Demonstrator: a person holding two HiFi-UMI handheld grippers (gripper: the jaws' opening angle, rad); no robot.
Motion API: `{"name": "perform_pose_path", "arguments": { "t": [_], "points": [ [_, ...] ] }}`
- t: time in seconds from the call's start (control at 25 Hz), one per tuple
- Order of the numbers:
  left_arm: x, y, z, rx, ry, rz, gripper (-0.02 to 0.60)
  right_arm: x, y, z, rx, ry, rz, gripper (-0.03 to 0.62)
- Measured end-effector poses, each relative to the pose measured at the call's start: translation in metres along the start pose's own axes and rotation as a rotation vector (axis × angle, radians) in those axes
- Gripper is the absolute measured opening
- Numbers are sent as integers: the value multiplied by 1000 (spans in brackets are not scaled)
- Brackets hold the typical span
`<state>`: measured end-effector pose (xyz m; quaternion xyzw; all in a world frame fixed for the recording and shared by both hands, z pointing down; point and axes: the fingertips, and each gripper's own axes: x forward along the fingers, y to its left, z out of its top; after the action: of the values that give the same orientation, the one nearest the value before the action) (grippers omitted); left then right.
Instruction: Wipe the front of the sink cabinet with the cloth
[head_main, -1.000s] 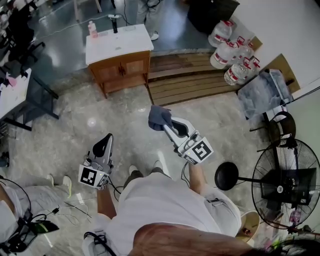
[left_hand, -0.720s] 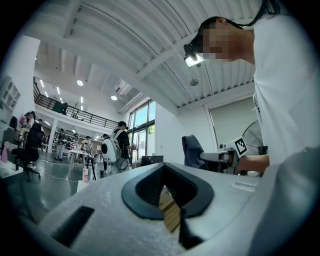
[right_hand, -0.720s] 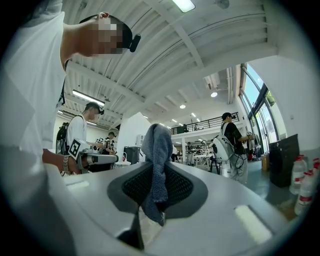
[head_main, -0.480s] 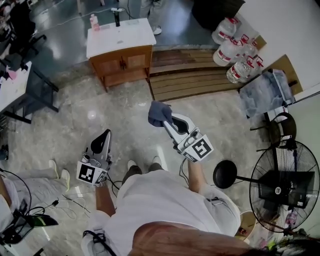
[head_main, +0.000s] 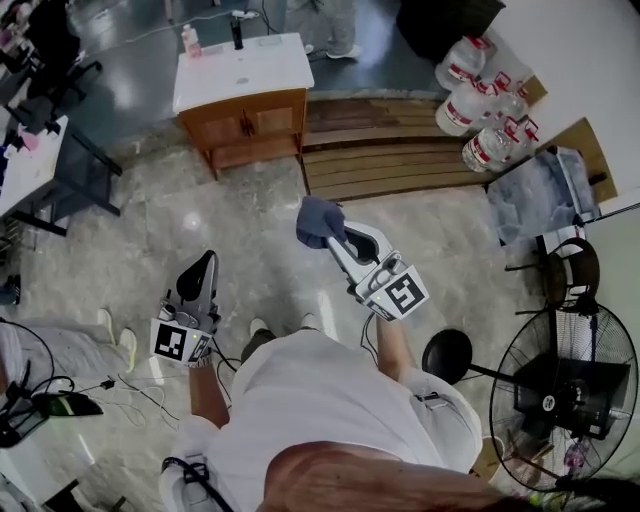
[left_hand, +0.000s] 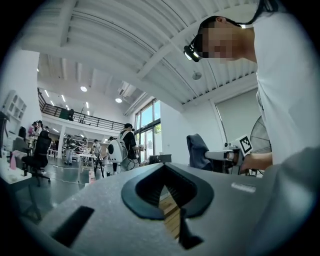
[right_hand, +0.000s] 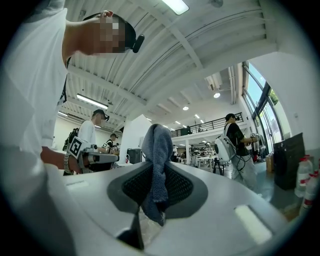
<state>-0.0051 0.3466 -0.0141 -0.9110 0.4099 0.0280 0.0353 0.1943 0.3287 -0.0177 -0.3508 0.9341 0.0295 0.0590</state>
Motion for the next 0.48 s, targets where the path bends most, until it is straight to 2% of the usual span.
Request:
{"name": "perform_pose_path", "arguments": {
  "t": [0.12, 0.28, 0.48],
  "points": [
    [15, -2, -7, 1, 12, 21, -3, -4, -17, -5, 7, -2, 12, 75],
    [28, -1, -20, -3, 44, 11, -3, 2, -29, -19, 20, 11, 28, 75],
    [52, 41, -32, -13, 35, 28, -3, 38, -49, -32, 47, 5, 45, 75]
  ]
}}
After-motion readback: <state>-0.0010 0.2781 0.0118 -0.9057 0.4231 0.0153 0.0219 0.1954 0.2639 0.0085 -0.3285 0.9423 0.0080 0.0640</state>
